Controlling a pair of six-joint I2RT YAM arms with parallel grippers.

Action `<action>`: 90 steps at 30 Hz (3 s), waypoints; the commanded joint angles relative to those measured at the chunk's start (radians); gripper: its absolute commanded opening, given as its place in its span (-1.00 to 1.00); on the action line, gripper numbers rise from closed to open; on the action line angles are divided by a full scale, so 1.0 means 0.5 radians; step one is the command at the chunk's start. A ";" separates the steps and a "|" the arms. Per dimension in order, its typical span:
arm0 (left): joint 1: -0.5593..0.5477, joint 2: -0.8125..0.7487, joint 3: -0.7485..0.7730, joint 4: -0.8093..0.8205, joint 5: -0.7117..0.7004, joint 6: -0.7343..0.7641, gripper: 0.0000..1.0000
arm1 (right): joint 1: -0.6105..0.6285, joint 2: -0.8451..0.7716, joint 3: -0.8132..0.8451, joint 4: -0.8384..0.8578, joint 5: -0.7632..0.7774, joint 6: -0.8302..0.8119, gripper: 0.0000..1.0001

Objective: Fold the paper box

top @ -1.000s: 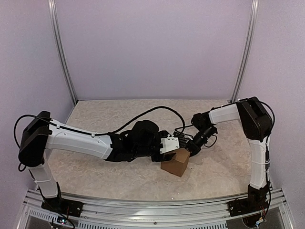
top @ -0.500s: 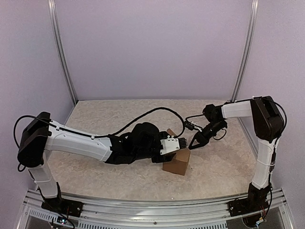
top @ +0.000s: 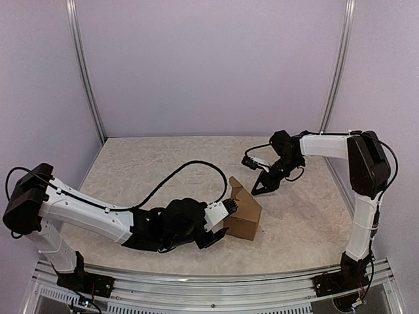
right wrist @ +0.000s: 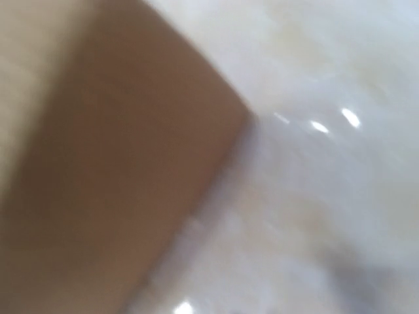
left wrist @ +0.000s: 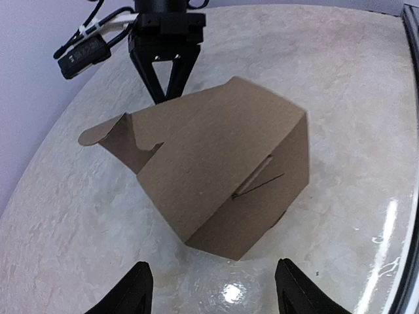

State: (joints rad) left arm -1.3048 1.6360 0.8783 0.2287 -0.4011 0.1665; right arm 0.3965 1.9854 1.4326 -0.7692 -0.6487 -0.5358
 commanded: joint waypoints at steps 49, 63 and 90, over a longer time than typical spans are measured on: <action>1.412 0.598 1.195 -0.120 1.572 -0.422 0.46 | 0.540 -1.365 -0.803 -0.107 0.241 -0.604 -0.60; 1.302 1.477 2.011 -0.874 2.269 0.214 0.30 | 1.325 -1.146 -0.922 0.010 0.747 -0.563 -0.81; 1.001 1.099 1.073 -0.258 2.031 -0.380 0.06 | 0.931 -0.898 -0.799 0.406 0.623 -0.463 -0.78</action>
State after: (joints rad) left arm -0.7925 2.2101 1.4101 0.0280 0.7116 0.1017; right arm 0.8680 1.5223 1.0039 -0.5846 -0.2916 -0.7662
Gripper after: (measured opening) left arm 0.534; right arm 0.104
